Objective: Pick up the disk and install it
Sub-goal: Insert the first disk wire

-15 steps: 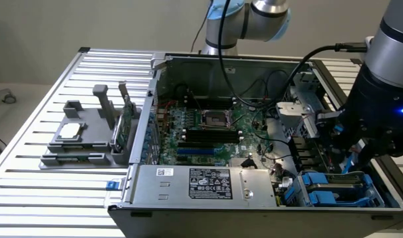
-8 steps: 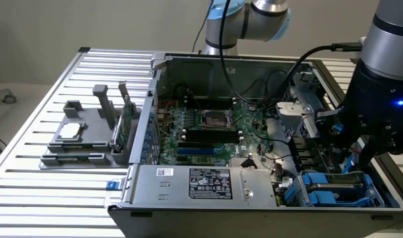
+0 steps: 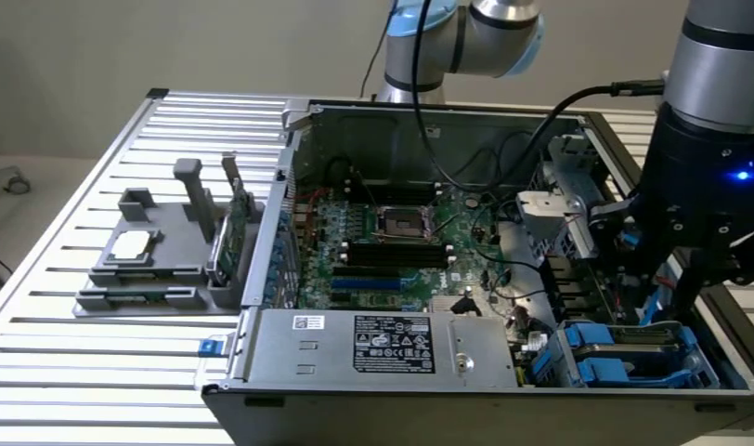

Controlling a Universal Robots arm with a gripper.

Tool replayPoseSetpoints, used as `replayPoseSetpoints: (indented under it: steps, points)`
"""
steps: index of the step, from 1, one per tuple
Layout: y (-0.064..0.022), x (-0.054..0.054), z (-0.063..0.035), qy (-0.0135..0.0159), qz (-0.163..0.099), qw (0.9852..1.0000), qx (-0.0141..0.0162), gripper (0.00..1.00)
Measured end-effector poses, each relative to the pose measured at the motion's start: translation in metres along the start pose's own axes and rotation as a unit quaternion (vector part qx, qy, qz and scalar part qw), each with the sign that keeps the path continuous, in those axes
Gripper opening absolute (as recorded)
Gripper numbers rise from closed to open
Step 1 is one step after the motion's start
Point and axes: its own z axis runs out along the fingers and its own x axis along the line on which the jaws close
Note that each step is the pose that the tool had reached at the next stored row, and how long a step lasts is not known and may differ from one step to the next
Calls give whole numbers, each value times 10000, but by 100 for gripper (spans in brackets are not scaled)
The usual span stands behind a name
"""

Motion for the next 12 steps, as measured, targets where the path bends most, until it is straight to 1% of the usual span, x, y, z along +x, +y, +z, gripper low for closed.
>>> replayPoseSetpoints:
  steps: [1,3,5,7,10,11,12]
  points:
    - [16,4,-4,0,-6,10000,22,39]
    - [42,11,-16,9,-17,10000,65,39]
    - [61,12,-31,27,-30,9999,109,39]
    - [78,11,-52,44,-41,9999,145,39]
    - [107,1,-90,61,-57,9998,202,39]
    - [116,-4,-97,71,-63,9997,222,39]
    - [124,-11,-99,88,-70,9996,244,39]
